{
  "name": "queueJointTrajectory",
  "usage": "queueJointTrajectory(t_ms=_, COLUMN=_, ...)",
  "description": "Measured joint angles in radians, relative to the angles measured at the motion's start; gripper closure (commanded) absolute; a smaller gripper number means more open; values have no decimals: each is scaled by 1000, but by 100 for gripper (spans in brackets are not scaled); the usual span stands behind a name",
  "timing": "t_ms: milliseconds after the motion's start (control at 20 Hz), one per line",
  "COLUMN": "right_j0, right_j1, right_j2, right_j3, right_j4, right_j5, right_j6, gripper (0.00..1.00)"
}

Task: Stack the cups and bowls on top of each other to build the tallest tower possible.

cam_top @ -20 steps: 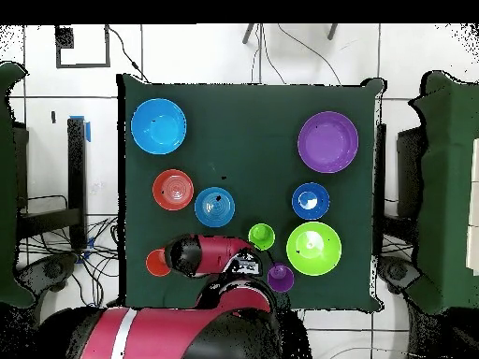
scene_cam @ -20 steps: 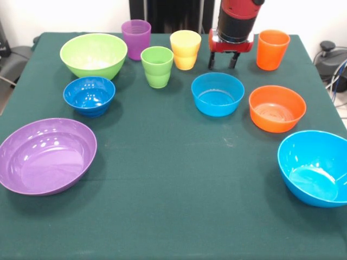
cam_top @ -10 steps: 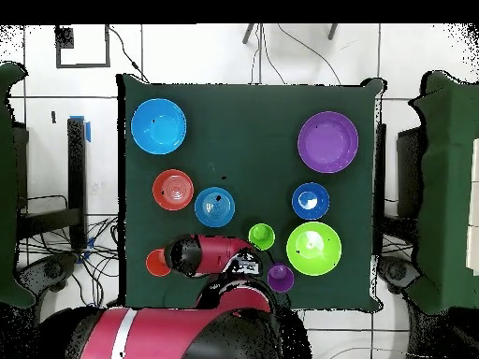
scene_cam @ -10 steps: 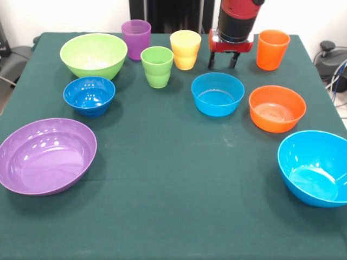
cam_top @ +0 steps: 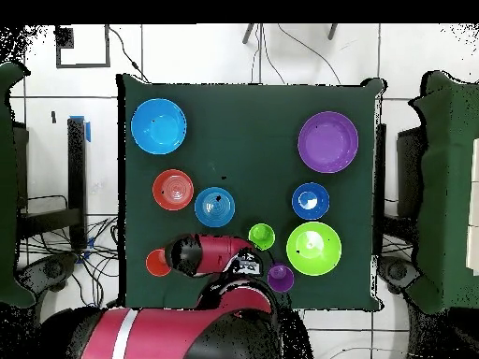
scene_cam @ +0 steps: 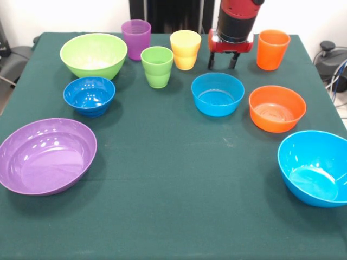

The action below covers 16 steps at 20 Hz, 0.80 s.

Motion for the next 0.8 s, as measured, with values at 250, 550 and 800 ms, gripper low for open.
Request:
queueJointTrajectory(t_ms=250, right_j0=2, right_j1=-35, right_j2=-18, right_j3=-28, right_j4=9, right_j5=0, right_j6=6, gripper=0)
queueJointTrajectory(t_ms=550, right_j0=17, right_j1=-105, right_j2=-54, right_j3=-35, right_j4=30, right_j5=0, right_j6=25, gripper=0)
queueJointTrajectory(t_ms=800, right_j0=19, right_j1=-165, right_j2=-70, right_j3=-34, right_j4=46, right_j5=0, right_j6=47, gripper=0)
